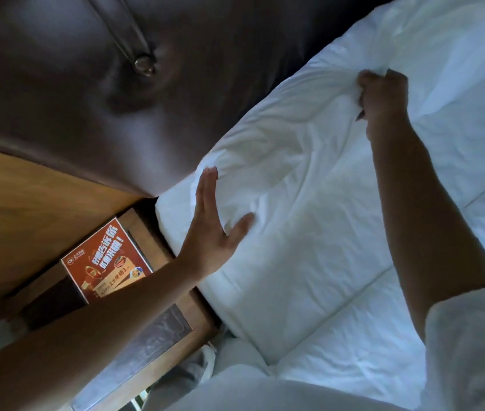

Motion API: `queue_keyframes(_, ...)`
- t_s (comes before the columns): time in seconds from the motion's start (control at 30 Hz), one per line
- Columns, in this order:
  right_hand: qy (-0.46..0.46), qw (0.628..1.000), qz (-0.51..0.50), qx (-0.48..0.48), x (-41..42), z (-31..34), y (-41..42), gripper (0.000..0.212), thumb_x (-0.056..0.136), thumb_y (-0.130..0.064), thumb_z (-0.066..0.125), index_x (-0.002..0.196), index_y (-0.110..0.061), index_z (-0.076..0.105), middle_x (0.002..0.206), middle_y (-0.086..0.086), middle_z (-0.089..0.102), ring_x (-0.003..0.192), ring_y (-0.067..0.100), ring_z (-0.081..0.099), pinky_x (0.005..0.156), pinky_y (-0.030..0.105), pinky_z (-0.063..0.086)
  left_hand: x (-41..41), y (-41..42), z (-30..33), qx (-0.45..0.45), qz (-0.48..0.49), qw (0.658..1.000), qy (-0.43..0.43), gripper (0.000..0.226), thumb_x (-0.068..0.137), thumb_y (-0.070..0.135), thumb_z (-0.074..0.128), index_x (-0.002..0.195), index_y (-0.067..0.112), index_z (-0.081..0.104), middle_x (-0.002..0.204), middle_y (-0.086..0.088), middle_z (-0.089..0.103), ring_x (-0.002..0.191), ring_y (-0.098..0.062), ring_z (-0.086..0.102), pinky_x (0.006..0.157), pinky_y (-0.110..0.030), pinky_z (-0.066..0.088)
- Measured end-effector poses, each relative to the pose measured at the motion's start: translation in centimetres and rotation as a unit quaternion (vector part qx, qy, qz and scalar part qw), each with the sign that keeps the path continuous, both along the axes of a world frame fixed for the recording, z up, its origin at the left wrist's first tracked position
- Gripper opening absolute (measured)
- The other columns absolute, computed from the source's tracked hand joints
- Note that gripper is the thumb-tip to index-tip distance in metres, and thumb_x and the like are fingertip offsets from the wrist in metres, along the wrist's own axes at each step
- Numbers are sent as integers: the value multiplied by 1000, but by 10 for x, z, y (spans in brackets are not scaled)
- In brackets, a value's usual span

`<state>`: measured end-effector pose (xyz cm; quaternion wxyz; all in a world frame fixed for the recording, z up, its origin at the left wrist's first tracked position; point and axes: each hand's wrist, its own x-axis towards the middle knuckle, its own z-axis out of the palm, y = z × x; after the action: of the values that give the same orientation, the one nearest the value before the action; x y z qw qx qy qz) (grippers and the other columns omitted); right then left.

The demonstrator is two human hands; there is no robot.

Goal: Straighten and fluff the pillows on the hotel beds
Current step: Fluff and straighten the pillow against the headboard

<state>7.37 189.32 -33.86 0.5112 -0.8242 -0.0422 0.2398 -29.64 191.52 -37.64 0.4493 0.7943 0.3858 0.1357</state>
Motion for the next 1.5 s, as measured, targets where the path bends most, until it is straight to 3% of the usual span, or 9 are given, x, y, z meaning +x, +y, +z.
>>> queue_keyframes(0.13,55,997,49,9,-9,-3,-7,18,93,-39,63,89,-21,65,78,-2,66,63,12,68,46,27,55,-8,15,-2,25,31,999,33,82,91,59,67,156,32,24,158,13,36,147,2,32,110,-2,26)
queue_keyframes(0.3,51,996,72,-5,-34,-8,-7,26,92,-43,65,90,-17,64,81,1,67,66,17,70,47,30,57,-31,61,13,109,35,991,67,52,93,57,61,133,24,53,120,-2,70,109,-27,69,94,-46,58)
queue_keyframes(0.43,-7,999,51,-5,-49,8,5,38,94,-35,60,65,-11,57,45,5,52,33,22,50,36,23,38,-45,65,25,141,54,987,48,39,95,40,66,129,24,53,106,7,67,98,-29,73,83,-25,56)
queue_keyframes(0.53,2,999,-9,42,-52,18,12,35,88,-30,64,62,-9,56,49,5,47,34,25,43,35,24,30,-59,69,29,71,91,991,73,45,93,63,59,129,37,49,108,10,69,97,-19,72,81,-31,59)
queue_keyframes(0.67,37,997,56,-30,-63,15,29,30,92,-31,60,73,-8,66,42,7,57,37,23,57,45,28,47,-79,82,30,118,26,986,114,42,99,53,58,130,26,51,90,10,64,79,-17,70,71,-31,58)
queue_keyframes(0.8,70,994,83,-28,-97,-5,33,32,95,-32,59,90,-2,68,87,24,74,81,41,74,83,53,61,-99,87,26,128,51,973,185,36,99,32,65,124,8,59,70,14,53,59,-2,55,57,-26,55)
queue_keyframes(0.9,44,995,88,-33,-102,-4,37,32,94,-37,61,77,-9,64,74,21,73,67,37,74,78,51,62,-108,92,34,130,42,972,190,33,98,23,68,124,6,60,60,15,50,44,-2,51,43,-8,36)
queue_keyframes(1.23,91,993,75,-22,-105,13,34,31,97,-36,62,83,-9,58,49,10,64,43,23,66,48,30,57,-117,103,48,167,41,971,165,37,91,6,72,126,6,60,60,10,52,44,-8,53,46,-19,45)
queue_keyframes(1.5,146,985,91,-13,-119,22,37,20,95,-23,66,92,-4,62,86,23,71,75,36,75,67,46,65,-105,104,45,151,78,957,235,58,101,55,51,145,18,41,99,-7,73,82,-31,73,82,-53,63)
